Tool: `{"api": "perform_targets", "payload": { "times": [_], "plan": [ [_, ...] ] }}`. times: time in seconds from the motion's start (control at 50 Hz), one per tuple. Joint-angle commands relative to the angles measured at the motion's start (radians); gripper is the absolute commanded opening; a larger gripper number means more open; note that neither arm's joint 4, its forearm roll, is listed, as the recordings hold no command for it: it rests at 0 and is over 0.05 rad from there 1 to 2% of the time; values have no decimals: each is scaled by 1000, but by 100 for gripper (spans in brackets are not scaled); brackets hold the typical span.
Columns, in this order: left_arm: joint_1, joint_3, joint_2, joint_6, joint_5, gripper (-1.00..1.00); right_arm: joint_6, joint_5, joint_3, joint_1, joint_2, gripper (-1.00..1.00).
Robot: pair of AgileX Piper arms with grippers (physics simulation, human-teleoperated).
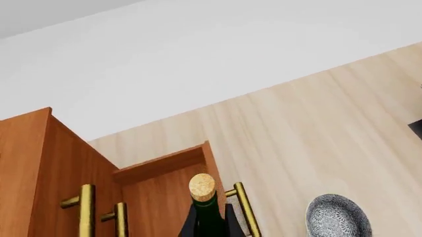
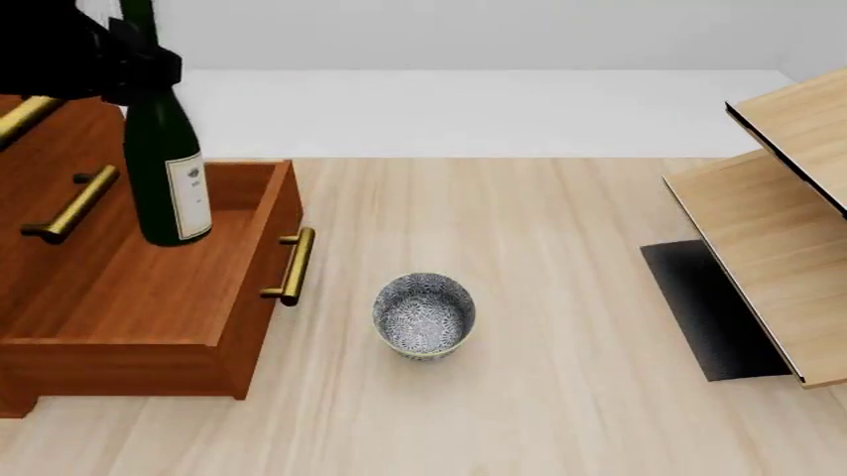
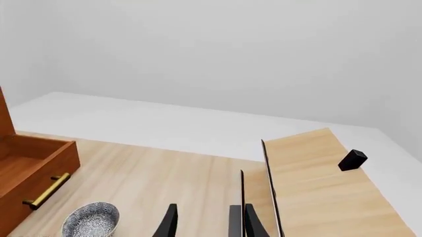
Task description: Put the wine bottle in the bottom drawer of the cabinet.
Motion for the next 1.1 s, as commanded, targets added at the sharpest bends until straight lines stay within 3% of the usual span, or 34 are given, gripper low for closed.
{"api": "perform_targets", "payload": {
  "times": [0.02,0.5,0.9,0.94,1.1],
  "plan": [
    [15,66,-48,3,-20,-100,-3,-1,-2,0,0,100],
    [27,152,-83,-16,-25,-100,-2,-12,25,11,0,100],
    [22,195,-49,-26,-91,-100,-5,0,18,-2,0,100],
    [28,208,-46,4,-101,-100,-8,0,20,-2,0,100],
    [34,259,-32,-28,-161,-100,-5,8,9,-6,0,100]
  ]
}}
